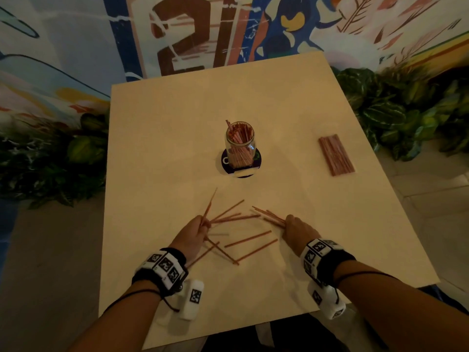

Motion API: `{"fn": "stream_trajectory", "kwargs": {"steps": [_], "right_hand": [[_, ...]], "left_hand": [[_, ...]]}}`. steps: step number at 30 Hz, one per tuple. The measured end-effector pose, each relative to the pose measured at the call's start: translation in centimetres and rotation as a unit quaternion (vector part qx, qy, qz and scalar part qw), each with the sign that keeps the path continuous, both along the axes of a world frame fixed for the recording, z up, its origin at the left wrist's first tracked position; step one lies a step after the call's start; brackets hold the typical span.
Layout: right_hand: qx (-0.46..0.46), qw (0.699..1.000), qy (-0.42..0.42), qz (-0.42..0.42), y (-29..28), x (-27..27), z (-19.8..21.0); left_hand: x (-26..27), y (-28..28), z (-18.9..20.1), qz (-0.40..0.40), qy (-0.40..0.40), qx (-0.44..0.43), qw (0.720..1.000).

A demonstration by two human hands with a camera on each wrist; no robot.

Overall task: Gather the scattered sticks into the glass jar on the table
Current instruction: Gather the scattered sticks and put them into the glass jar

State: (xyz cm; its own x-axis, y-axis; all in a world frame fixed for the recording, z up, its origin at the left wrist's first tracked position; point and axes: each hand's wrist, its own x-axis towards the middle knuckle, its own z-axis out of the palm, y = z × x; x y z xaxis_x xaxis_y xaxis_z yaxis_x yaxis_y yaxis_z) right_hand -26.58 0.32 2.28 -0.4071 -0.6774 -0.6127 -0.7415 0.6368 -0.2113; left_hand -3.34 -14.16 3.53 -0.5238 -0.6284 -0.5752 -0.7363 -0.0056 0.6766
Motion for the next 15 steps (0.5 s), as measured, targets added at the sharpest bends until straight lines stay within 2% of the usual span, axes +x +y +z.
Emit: {"fn": "stream_trajectory", "kwargs": {"steps": [4, 7, 11, 15], "right_hand": [[-0.022, 0.999, -0.016, 0.029, 0.5, 0.0, 0.0], [-0.035, 0.996, -0.069, 0.044, 0.8, 0.2, 0.9], [-0.017, 0.99, -0.121, 0.066, 0.5, 0.9, 2.2], [0.003, 0.98, -0.148, 0.136, 0.1, 2.1, 1.8]], "left_hand": [[-0.2, -0.6, 0.2, 0.092, 0.025, 0.033, 0.995], [0.1, -0.8, 0.1, 0.135, 0.022, 0.014, 0.99], [0.9, -1.0, 0.9, 0.11, -0.028, -0.077, 0.991], [1.8, -1.1, 1.2, 0.017, -0.061, -0.15, 0.987]]}}
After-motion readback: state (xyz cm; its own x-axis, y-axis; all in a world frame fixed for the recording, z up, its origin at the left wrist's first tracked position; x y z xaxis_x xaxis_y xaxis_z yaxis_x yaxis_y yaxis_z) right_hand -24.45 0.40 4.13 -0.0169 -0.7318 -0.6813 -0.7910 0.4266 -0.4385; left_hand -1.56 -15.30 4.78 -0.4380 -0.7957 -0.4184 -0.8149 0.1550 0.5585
